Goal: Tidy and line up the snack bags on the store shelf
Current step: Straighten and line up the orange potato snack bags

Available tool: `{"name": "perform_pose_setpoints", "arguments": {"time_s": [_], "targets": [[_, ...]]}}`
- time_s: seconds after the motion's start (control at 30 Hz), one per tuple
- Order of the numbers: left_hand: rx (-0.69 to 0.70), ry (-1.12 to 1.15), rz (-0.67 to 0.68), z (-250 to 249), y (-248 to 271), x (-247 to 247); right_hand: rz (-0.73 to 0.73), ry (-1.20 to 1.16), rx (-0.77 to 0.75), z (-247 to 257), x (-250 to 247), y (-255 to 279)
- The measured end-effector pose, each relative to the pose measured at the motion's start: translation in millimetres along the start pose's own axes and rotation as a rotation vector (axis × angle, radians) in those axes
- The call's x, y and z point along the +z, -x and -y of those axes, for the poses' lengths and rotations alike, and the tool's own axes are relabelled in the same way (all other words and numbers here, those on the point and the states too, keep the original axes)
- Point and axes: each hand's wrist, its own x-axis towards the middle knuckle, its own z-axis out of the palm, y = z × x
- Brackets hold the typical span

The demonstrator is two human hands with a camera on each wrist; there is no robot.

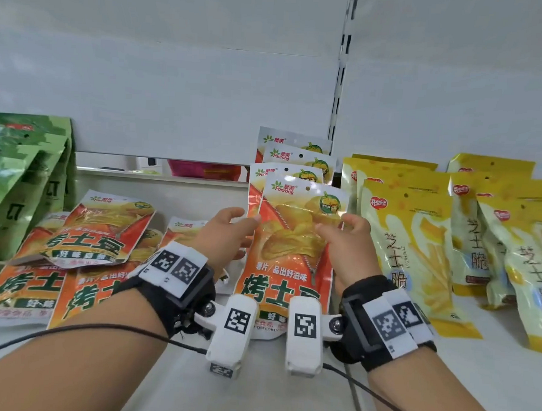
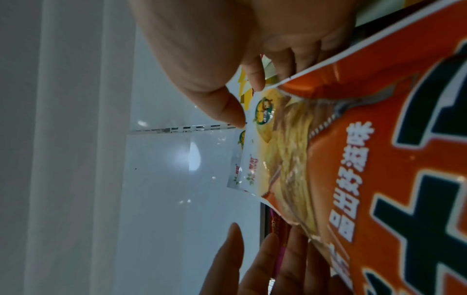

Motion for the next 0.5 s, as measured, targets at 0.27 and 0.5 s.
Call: {"name": "perform_pose_setpoints", "arguments": {"time_s": [0.27, 0.5], "targets": [[0.052, 0.22, -0.024, -27.7, -2.2, -1.0, 0.08, -0.188, -0.044, 21.3, 5.7, -0.4], [0.025, 0.36, -0.089, -29.8, -5.2, -11.0, 0.178, -0.233, -0.055, 25.1, 14.9, -8.0]]}}
